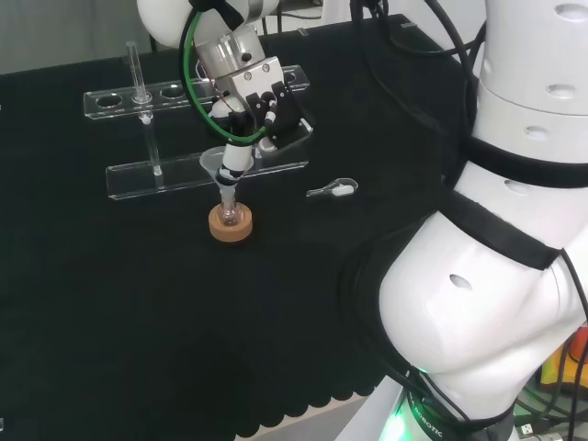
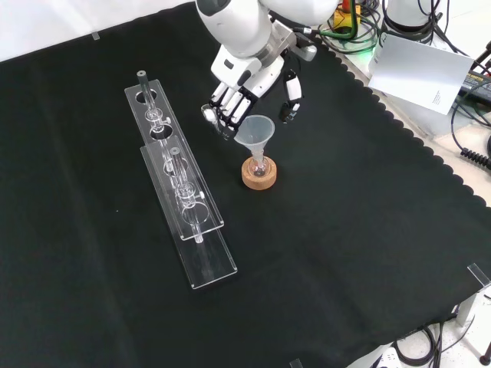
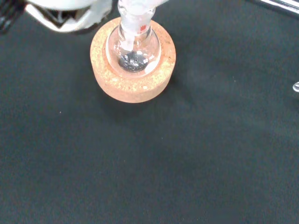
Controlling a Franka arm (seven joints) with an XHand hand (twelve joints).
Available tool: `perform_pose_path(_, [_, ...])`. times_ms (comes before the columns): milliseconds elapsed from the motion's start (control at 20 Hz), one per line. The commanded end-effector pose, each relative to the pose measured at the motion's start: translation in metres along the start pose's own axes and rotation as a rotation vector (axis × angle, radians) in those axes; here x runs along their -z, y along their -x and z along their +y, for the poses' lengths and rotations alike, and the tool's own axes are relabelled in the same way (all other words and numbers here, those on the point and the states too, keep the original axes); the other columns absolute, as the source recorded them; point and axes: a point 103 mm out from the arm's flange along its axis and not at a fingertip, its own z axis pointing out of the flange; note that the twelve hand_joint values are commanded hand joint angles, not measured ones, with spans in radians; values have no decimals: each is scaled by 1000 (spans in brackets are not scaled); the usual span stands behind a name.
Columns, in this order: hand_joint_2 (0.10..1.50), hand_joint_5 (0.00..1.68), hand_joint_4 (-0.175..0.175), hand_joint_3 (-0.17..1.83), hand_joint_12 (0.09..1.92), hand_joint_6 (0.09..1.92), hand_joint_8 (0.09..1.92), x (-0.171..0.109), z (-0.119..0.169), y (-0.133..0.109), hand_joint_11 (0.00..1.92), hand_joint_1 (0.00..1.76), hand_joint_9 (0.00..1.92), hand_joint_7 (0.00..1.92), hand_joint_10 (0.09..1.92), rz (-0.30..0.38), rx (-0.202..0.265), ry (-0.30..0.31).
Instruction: Place the funnel on the round-bottom flask.
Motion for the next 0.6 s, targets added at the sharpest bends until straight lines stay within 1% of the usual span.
perform_pose_path(50, [551,154,-35,673,1421,87,681,8,-10,2,0,795,238,0,721,6,8,48])
perform_pose_path(300, [553,149,-35,665,1419,87,676,21,-22,6,0,788,234,0,723,8,8,79])
perform_pose_path(600, [557,153,-35,657,1418,87,681,35,-43,14,0,783,237,10,727,16,-2,151])
